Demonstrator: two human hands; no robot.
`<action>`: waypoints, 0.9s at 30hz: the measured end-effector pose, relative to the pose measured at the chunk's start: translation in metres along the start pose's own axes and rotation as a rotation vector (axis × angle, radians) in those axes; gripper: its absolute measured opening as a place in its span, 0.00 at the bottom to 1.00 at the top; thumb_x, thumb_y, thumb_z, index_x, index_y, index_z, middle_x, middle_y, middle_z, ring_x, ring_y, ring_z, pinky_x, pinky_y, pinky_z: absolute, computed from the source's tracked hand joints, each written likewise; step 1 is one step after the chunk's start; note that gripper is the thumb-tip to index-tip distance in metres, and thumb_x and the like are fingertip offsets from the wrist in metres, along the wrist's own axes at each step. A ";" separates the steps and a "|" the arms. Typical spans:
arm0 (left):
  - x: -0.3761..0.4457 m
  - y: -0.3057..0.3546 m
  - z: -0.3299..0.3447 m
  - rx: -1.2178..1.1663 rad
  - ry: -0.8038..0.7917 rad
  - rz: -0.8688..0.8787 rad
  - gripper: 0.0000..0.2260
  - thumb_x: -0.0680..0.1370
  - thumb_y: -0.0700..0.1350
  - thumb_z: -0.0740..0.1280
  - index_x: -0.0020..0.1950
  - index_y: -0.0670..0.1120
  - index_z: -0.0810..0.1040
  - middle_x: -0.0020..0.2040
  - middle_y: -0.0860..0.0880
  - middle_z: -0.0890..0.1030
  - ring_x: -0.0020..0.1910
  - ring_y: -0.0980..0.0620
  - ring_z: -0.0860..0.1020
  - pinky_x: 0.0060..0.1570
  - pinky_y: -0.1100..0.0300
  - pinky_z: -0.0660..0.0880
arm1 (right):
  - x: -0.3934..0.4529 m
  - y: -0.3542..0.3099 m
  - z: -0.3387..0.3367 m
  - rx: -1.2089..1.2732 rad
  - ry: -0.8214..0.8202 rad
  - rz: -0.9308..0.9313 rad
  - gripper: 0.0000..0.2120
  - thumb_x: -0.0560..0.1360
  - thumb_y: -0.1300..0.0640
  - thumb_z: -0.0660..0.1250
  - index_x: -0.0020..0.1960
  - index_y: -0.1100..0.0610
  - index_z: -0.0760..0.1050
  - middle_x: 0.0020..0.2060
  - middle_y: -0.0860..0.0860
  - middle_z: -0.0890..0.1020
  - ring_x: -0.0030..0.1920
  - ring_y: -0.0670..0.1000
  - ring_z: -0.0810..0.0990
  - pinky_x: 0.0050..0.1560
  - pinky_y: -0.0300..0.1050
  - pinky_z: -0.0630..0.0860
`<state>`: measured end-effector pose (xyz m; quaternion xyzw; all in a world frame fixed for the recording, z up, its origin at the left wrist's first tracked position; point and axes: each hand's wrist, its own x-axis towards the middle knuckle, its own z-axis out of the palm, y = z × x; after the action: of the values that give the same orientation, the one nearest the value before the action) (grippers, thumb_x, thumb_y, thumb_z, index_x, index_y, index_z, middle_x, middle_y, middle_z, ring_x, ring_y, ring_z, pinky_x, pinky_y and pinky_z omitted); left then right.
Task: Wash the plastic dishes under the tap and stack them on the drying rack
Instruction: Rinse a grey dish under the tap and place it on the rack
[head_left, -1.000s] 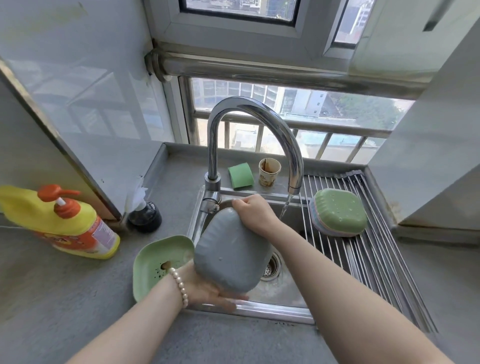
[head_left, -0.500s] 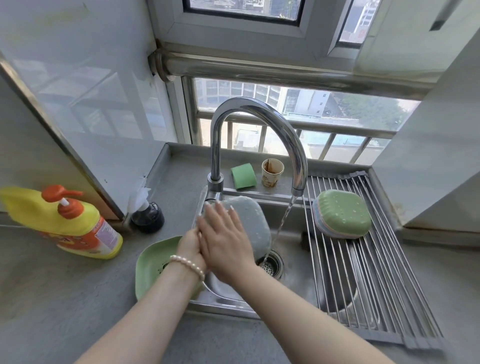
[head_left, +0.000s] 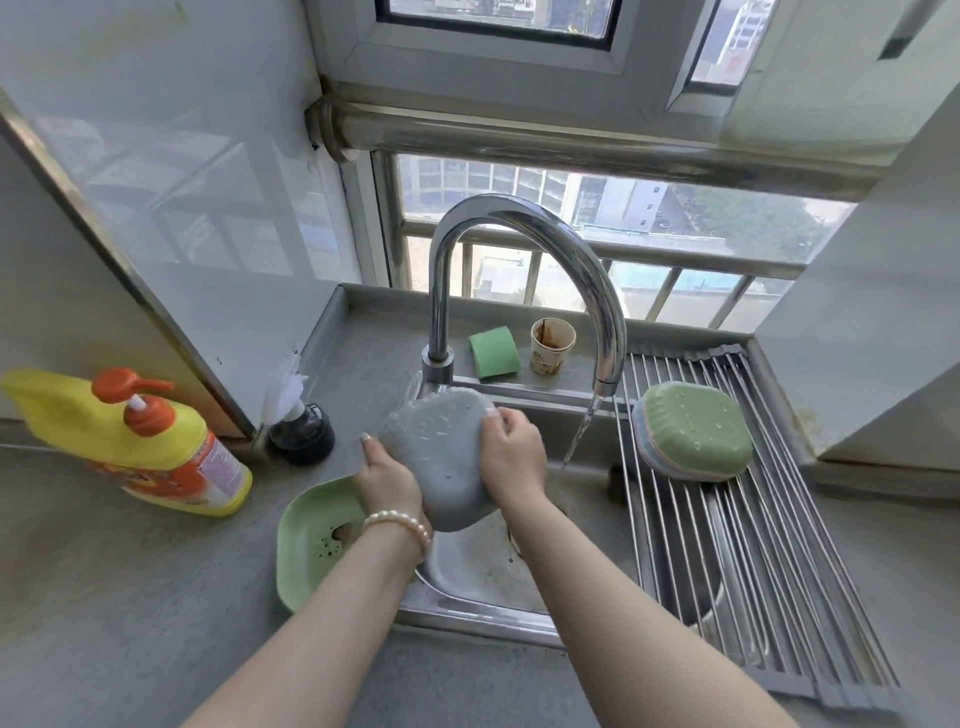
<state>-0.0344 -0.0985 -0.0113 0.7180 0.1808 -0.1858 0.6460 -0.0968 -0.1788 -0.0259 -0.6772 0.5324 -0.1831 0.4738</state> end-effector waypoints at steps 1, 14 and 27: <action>0.000 -0.002 0.002 -0.073 0.001 -0.047 0.23 0.83 0.53 0.54 0.57 0.33 0.76 0.59 0.37 0.77 0.54 0.40 0.76 0.46 0.59 0.69 | -0.006 0.001 0.002 0.185 0.077 0.081 0.17 0.80 0.50 0.57 0.63 0.57 0.74 0.55 0.54 0.79 0.54 0.53 0.75 0.52 0.44 0.69; -0.033 -0.014 -0.023 -0.107 -0.336 0.034 0.10 0.67 0.37 0.76 0.44 0.41 0.79 0.42 0.46 0.83 0.40 0.50 0.82 0.36 0.60 0.79 | -0.020 0.007 0.001 0.644 0.031 0.172 0.14 0.74 0.50 0.70 0.55 0.57 0.77 0.49 0.54 0.83 0.47 0.52 0.80 0.49 0.49 0.78; -0.017 0.011 -0.009 -0.192 -0.071 0.018 0.16 0.76 0.54 0.68 0.51 0.40 0.78 0.48 0.47 0.80 0.41 0.51 0.77 0.41 0.61 0.71 | -0.063 -0.009 0.021 -0.583 0.067 -0.569 0.32 0.79 0.41 0.38 0.74 0.54 0.63 0.74 0.57 0.63 0.75 0.59 0.57 0.74 0.54 0.43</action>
<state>-0.0432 -0.0908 0.0072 0.6472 0.1684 -0.1869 0.7196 -0.0996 -0.1131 -0.0121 -0.8969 0.3686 -0.1705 0.1748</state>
